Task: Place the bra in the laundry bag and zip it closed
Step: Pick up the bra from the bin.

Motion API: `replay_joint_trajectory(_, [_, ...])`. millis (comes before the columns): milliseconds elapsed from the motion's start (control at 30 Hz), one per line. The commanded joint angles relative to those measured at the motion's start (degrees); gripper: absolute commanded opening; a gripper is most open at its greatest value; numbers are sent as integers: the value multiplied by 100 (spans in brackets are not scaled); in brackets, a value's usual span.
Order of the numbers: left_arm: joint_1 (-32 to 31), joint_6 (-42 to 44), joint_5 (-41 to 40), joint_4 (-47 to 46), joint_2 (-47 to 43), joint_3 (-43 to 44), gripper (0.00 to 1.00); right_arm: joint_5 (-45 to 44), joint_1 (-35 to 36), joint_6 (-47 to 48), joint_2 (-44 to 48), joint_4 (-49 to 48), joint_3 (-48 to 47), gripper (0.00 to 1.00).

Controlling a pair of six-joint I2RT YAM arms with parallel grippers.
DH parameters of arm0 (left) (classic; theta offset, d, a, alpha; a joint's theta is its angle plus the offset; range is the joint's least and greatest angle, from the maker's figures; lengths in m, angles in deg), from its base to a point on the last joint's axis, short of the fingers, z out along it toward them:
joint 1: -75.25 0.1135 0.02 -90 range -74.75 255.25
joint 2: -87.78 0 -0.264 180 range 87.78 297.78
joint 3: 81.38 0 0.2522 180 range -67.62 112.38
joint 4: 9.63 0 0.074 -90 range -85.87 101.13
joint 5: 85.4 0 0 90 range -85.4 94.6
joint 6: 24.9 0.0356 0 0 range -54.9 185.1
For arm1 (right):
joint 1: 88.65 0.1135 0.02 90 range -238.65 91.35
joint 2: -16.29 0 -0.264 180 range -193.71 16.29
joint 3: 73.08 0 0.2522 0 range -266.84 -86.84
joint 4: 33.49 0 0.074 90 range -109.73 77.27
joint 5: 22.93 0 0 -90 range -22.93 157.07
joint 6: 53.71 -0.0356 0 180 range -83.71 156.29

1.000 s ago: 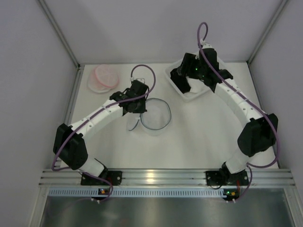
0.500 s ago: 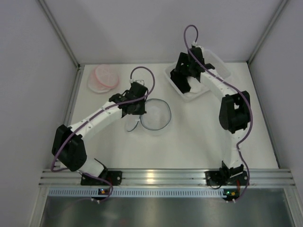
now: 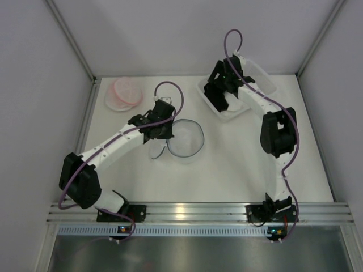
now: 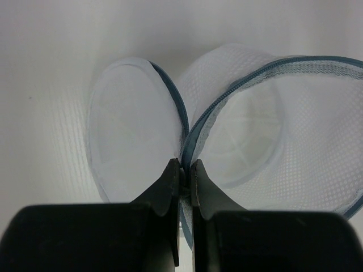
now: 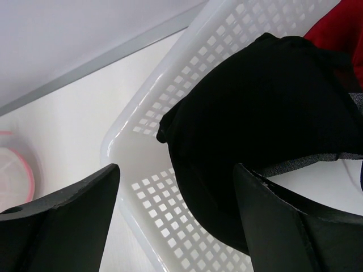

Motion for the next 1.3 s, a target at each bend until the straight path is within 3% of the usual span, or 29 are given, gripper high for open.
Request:
replay_joint_trajectory(0, [35, 71, -21, -268, -251, -51, 0, -209, 53, -364, -166, -493, -268, 81])
replay_joint_trajectory(133, [44, 106, -38, -259, -286, -78, 0, -367, 167, -487, -465, -98, -698, 81])
replay_joint_trajectory(533, [114, 194, -12, -355, -392, -218, 0, -1325, 510, -583, 448, -159, 417, 82])
replay_joint_trajectory(867, [149, 255, -38, -408, -488, -324, 0, -1589, 458, -829, -104, -546, -39, 82])
replay_joint_trajectory(933, [158, 229, -65, -408, -541, -368, 0, -1677, 431, -900, -167, -668, -92, 80])
replay_joint_trajectory(1100, [184, 247, -109, -408, -594, -377, 0, -1511, 396, -935, -342, -1091, -180, 59])
replay_joint_trajectory(1267, [202, 247, -100, -399, -620, -420, 0, -1334, 387, -883, -615, -748, -611, 57])
